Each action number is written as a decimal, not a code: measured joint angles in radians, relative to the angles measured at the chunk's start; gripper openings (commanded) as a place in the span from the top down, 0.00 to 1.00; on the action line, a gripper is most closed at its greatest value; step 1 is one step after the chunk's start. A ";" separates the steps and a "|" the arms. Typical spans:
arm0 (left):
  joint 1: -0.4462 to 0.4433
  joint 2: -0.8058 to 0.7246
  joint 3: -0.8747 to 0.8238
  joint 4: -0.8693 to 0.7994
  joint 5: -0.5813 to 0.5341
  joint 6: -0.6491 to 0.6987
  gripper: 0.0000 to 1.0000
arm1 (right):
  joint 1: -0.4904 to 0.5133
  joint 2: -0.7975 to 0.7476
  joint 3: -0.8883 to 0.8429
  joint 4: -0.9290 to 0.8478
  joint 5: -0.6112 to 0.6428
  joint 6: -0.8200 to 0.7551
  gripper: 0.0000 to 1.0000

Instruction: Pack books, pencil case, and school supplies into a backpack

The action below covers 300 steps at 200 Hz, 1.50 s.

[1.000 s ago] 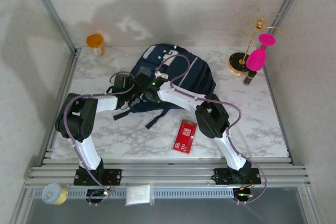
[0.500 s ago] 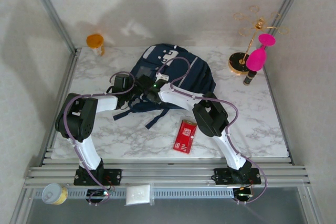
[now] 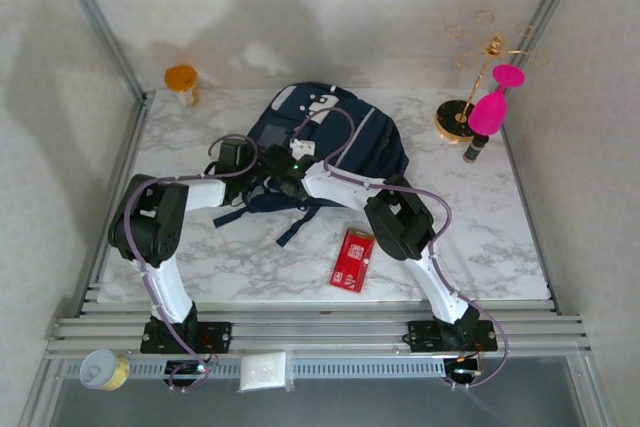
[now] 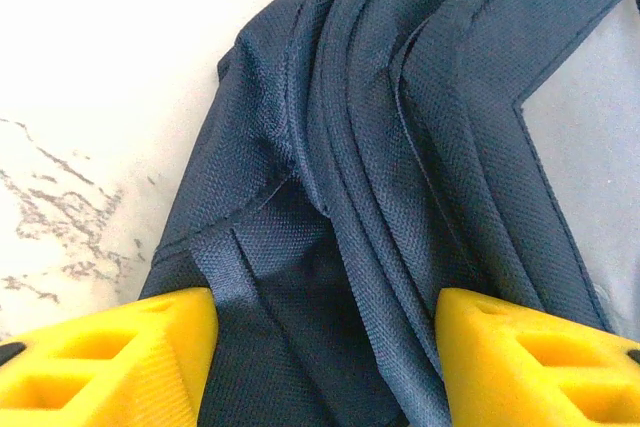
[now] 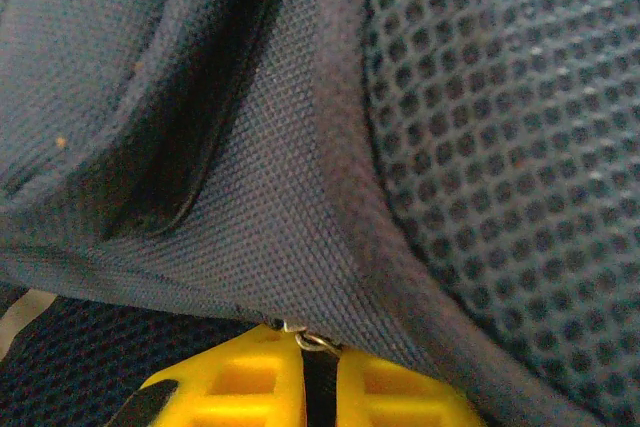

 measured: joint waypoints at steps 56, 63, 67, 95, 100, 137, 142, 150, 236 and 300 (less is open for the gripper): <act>0.045 0.045 0.070 -0.037 0.013 0.024 0.39 | -0.003 -0.233 -0.256 0.000 -0.067 0.008 1.00; 0.050 0.046 0.076 -0.043 0.017 0.027 0.39 | -0.005 -0.259 -0.283 0.002 -0.075 0.008 1.00; 0.053 0.047 0.079 -0.047 0.020 0.031 0.39 | -0.006 -0.274 -0.298 0.001 -0.078 0.008 1.00; 0.064 0.045 0.095 -0.079 0.046 0.050 0.39 | -0.014 -0.334 -0.360 0.026 -0.125 -0.010 1.00; 0.067 0.042 0.092 -0.079 0.056 0.050 0.39 | -0.015 -0.343 -0.371 0.036 -0.137 -0.016 1.00; 0.039 -0.148 -0.075 -0.078 0.104 -0.002 0.39 | -0.017 -0.401 -0.421 0.081 -0.218 -0.059 1.00; 0.018 -0.180 -0.097 -0.080 0.108 -0.020 0.39 | -0.017 -0.406 -0.422 0.084 -0.226 -0.062 1.00; -0.028 -0.230 -0.129 -0.076 0.111 -0.054 0.40 | -0.019 -0.411 -0.424 0.090 -0.232 -0.068 1.00; -0.270 -0.173 -0.134 0.115 0.131 -0.383 0.52 | -0.026 -0.441 -0.512 0.192 -0.267 -0.103 1.00; -0.301 -0.109 -0.064 0.145 0.050 -0.451 1.00 | -0.027 -0.441 -0.526 0.217 -0.270 -0.124 1.00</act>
